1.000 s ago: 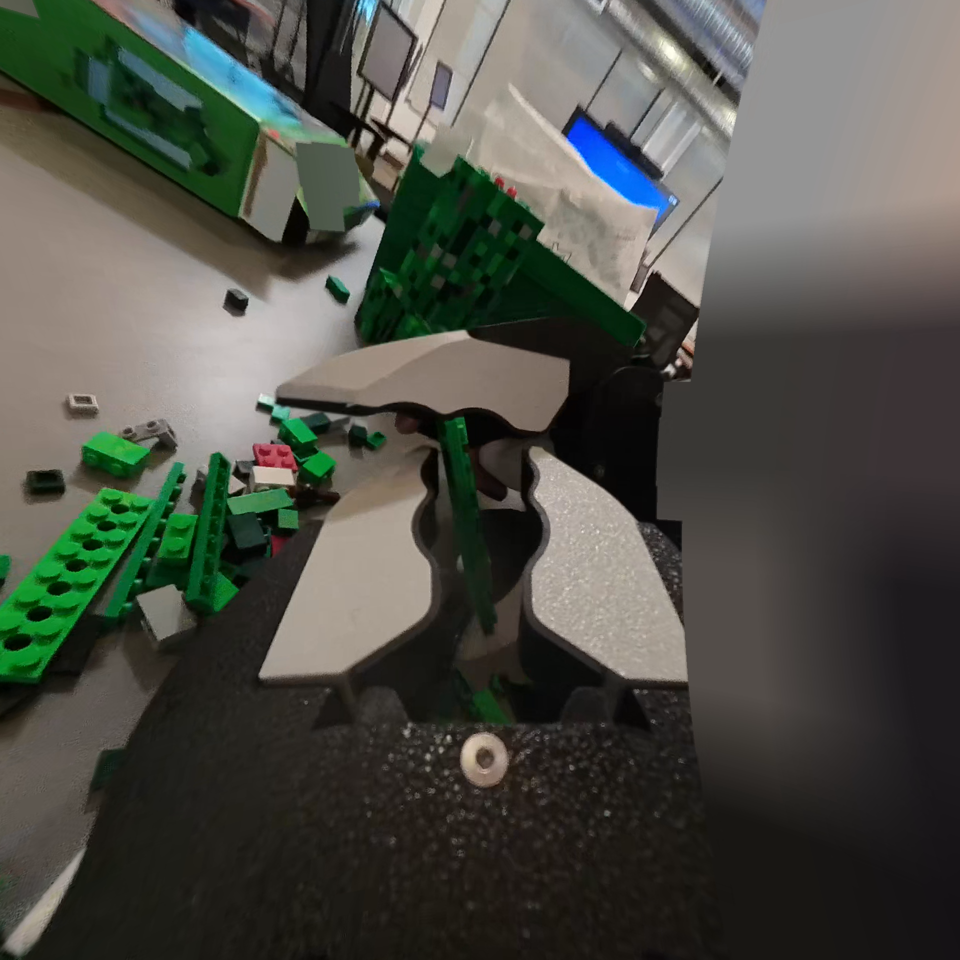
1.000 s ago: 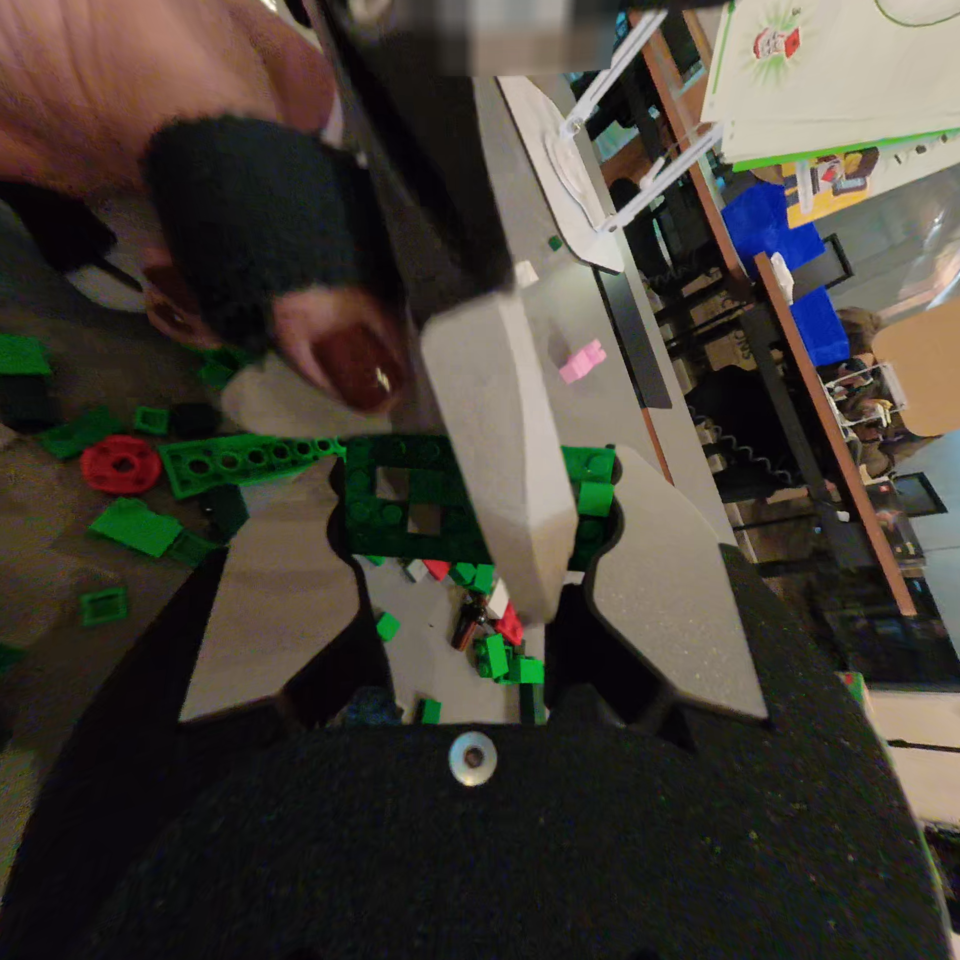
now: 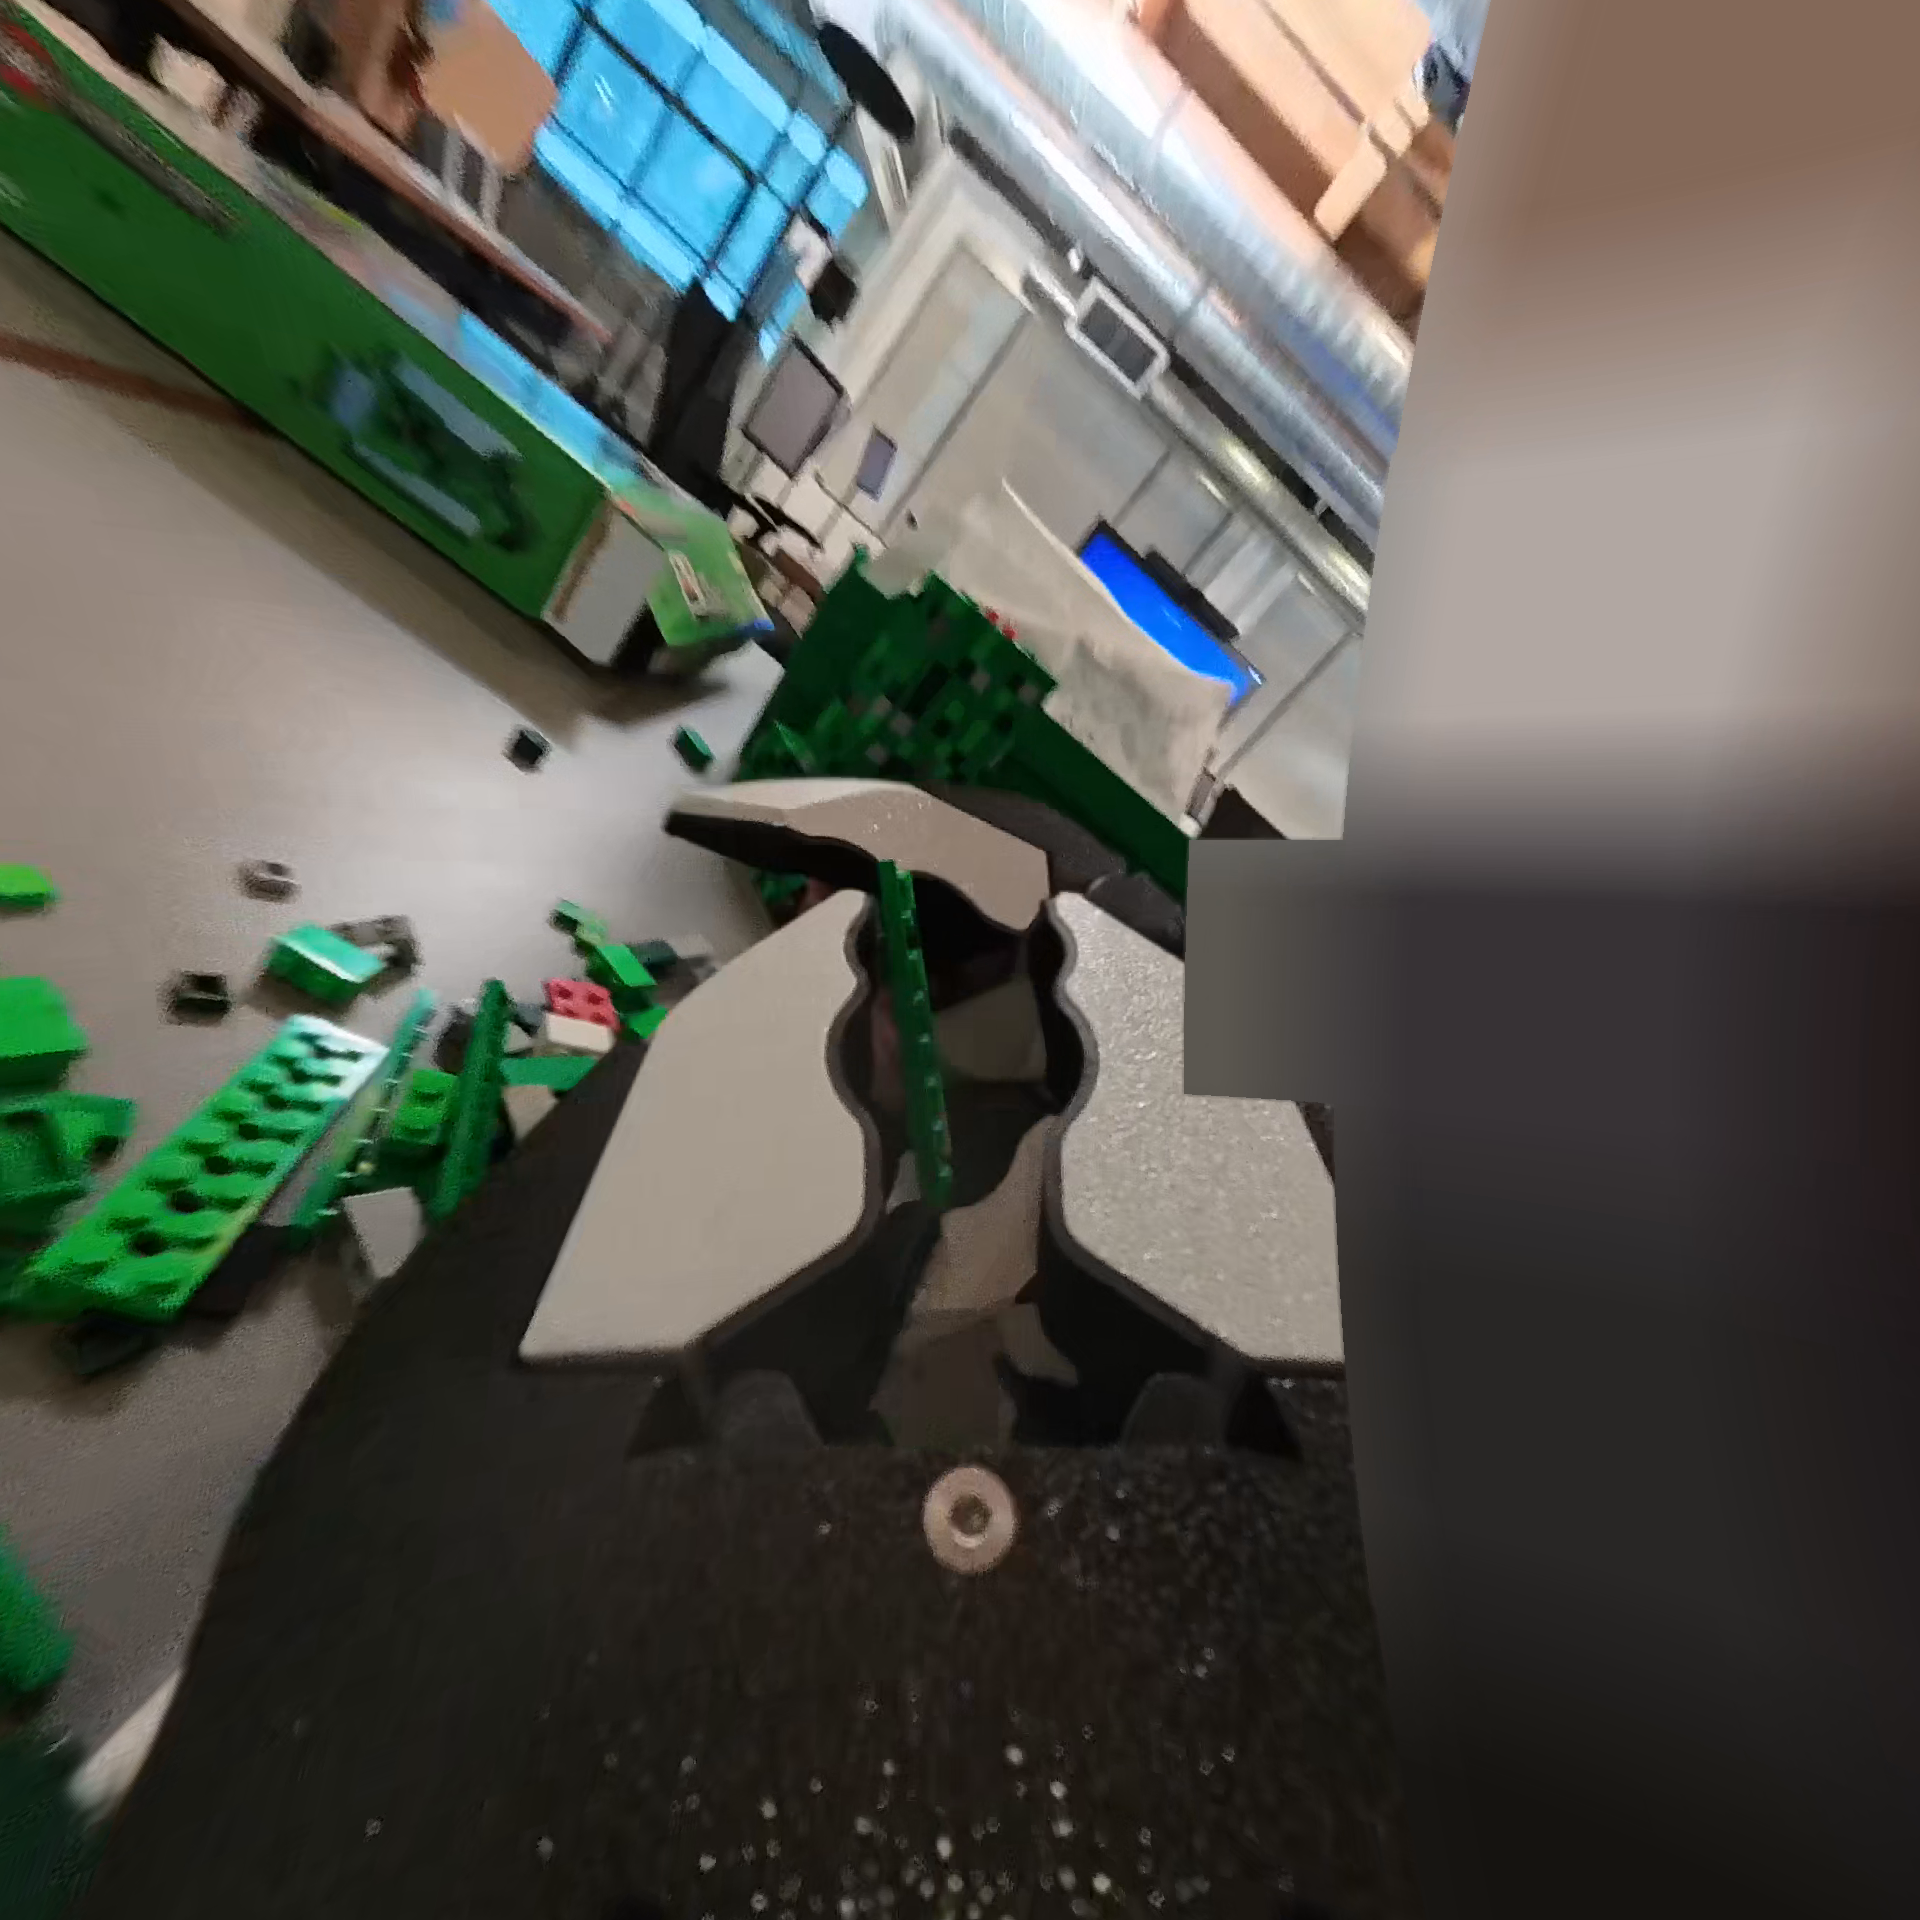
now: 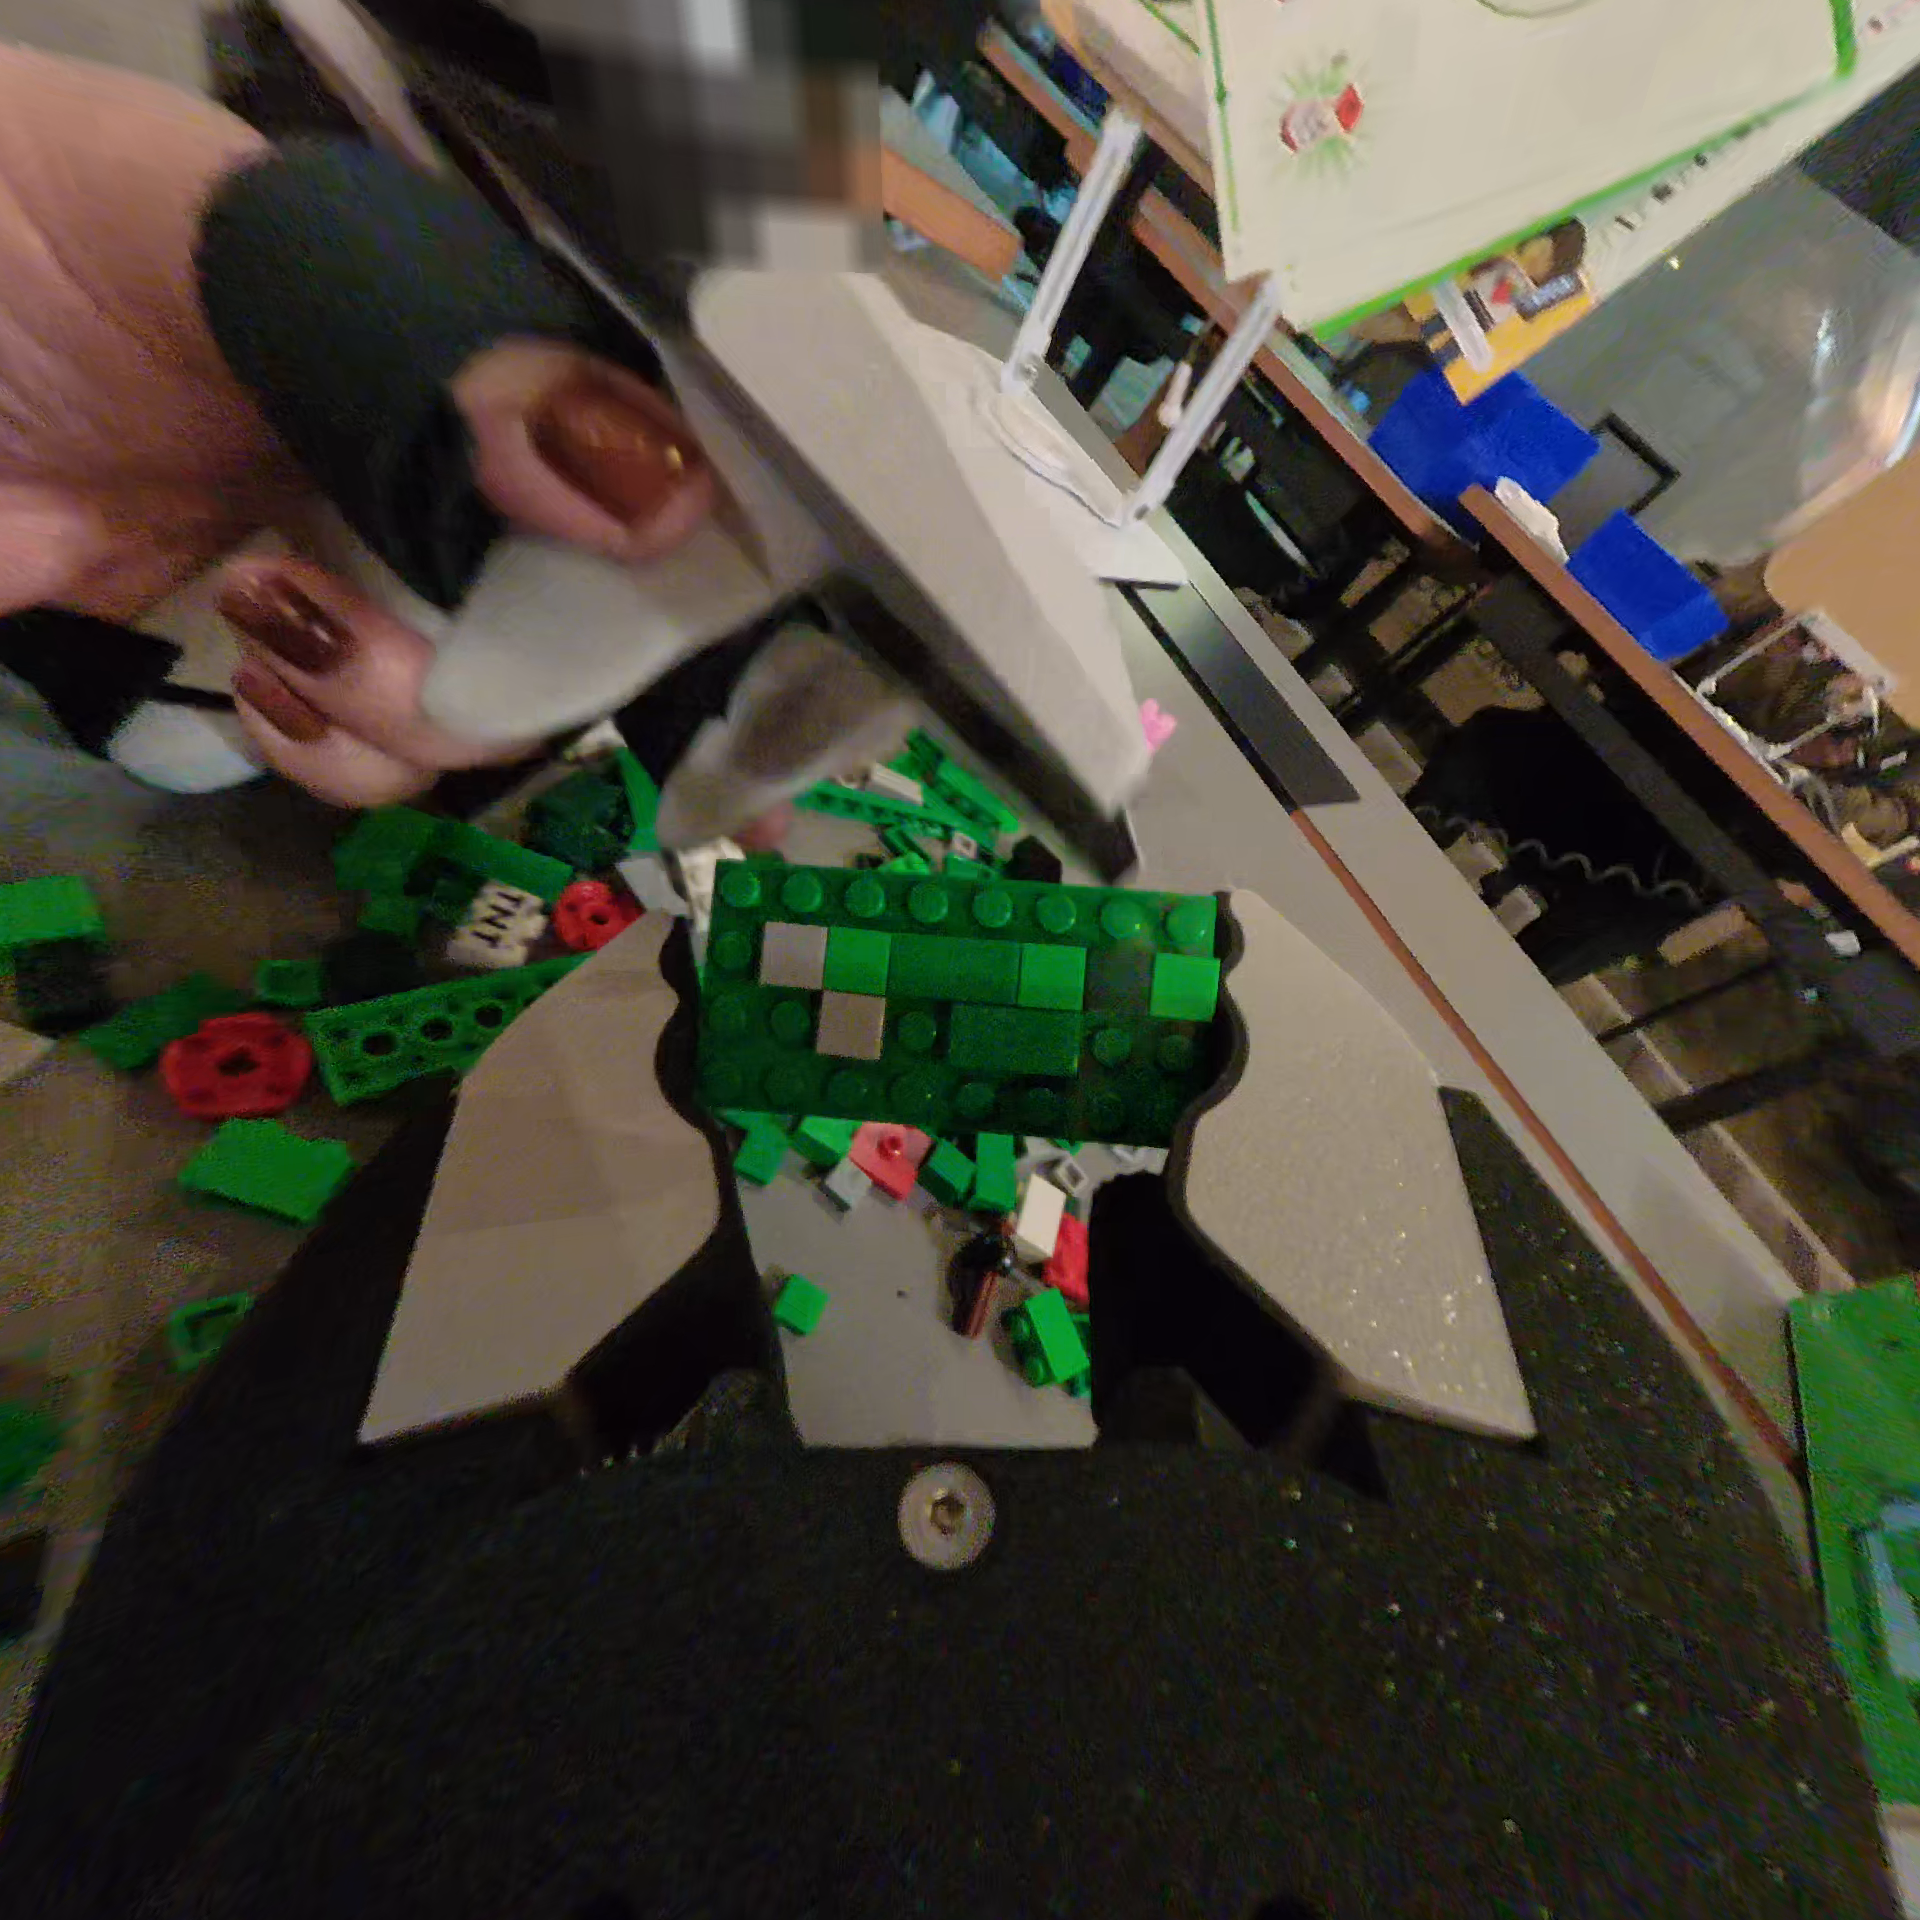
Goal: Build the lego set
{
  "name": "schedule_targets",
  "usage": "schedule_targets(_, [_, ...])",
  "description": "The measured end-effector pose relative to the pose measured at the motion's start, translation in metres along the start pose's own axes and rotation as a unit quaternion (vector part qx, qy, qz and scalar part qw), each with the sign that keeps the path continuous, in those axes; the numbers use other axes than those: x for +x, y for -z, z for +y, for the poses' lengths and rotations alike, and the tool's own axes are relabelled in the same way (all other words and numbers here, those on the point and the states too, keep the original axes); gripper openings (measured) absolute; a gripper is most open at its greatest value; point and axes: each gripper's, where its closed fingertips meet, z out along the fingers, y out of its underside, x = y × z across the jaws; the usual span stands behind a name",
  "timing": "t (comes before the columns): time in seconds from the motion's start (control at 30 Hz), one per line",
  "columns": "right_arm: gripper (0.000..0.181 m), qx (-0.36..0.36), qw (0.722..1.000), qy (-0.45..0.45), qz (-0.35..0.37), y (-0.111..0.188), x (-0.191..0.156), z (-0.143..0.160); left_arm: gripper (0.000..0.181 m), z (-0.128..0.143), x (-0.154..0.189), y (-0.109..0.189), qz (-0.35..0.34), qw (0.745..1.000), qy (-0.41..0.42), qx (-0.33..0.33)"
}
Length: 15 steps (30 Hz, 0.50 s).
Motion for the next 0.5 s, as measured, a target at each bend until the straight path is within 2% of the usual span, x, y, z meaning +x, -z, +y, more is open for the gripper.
schedule_targets(0.03, [0.092, -0.002, 1.000, -0.006, 0.002, 0.000, 0.003, 0.003, 0.029, -0.006, -0.003, 0.005, -0.013, 1.000, -0.006, 0.018])
schedule_targets(0.17, [0.092, 0.003, 1.000, -0.011, 0.019, 0.000, 0.010, 0.005, 0.029, -0.014, -0.011, 0.015, -0.056, 0.997, -0.041, 0.032])
schedule_targets(0.2, [0.096, 0.004, 1.000, -0.006, 0.021, 0.000, 0.010, 0.005, 0.029, -0.013, -0.014, 0.015, -0.067, 0.996, -0.051, 0.023])
schedule_targets(0.3, [0.093, 0.000, 1.000, 0.009, 0.020, -0.001, 0.007, 0.005, 0.027, -0.001, -0.017, 0.010, -0.086, 0.993, -0.076, -0.017])
schedule_targets(0.5, [0.093, 0.002, 1.000, 0.014, 0.020, -0.001, 0.006, 0.005, 0.034, 0.016, -0.015, 0.000, -0.083, 0.990, -0.094, -0.070])
